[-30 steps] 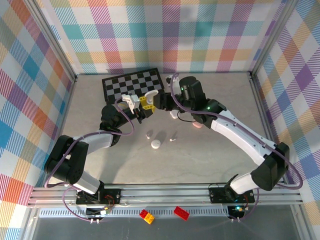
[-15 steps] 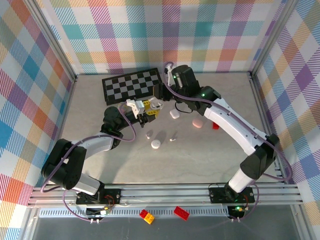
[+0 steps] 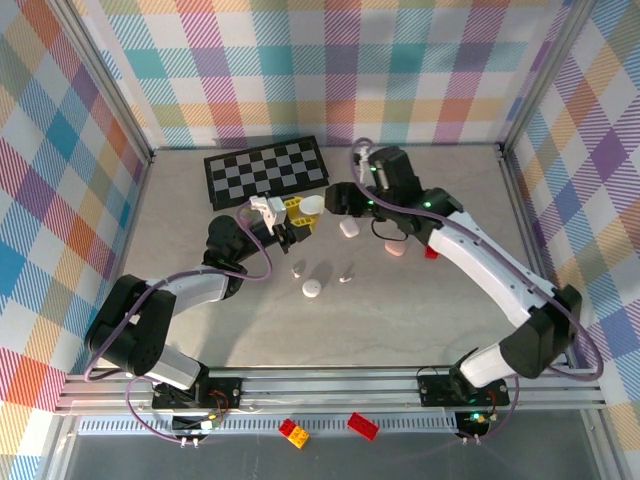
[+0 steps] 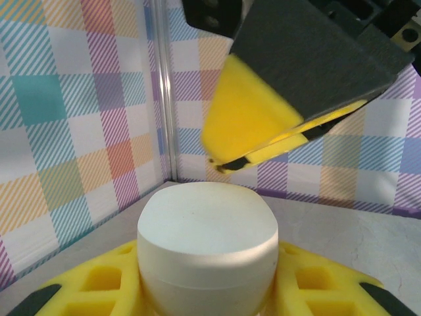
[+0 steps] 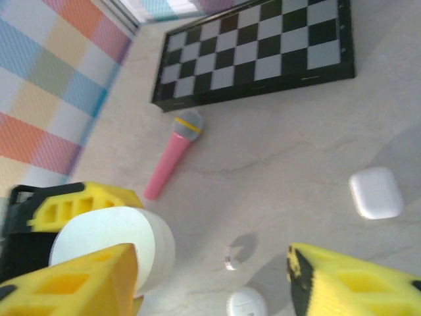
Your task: Insert the wireless bluetooth earbuds into the charging case
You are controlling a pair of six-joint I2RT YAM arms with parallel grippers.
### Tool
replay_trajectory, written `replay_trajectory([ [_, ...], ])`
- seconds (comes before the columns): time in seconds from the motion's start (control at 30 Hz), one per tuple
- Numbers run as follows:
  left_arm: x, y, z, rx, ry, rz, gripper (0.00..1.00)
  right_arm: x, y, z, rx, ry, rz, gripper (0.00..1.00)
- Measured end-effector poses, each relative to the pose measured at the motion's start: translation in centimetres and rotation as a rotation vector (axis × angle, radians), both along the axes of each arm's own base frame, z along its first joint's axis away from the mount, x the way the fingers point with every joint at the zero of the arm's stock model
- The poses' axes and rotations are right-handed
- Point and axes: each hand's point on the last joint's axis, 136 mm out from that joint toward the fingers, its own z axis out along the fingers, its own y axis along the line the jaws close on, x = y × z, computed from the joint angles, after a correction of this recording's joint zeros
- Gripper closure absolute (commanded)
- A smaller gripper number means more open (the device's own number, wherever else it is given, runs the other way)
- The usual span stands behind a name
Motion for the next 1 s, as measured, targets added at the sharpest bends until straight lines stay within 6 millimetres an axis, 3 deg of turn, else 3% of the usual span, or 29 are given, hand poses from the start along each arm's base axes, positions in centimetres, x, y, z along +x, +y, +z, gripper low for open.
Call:
replay_trajectory([
  [0.13, -0.5, -0.5, 0.3, -0.011, -0.001, -0.018, 0.70, -0.7, -0.8, -0.3, 0.162, 0.082, 0.030, 0.30],
  [0.33, -1.6, -2.1, 0.8, -0.017, -0.018, -0.054, 0.70, -2.5, 1.8, -0.5, 0.367, 0.237, 0.170, 0.34],
  [0.53, -1.9, -3.1, 1.5, -0.016, -0.035, -0.064, 0.70, -3.2, 2.8, 0.4, 0.502, 0.318, 0.233, 0.60],
  [0.77, -1.6, -3.7, 1.2, 0.009, -0.032, -0.045, 0.68, -2.9, 2.0, 0.3, 0.597, 0.392, 0.229, 0.81],
  [0.9, -1.5, -4.1, 0.7, 0.028, -0.024, -0.044, 0.31, -2.5, 1.5, -0.5, 0.605, 0.404, 0.205, 0.83],
  [1.0, -1.7, -4.4, 0.4, 0.040, -0.018, -0.051, 0.10, -1.7, 0.2, -1.6, 0.592, 0.394, 0.130, 0.84],
])
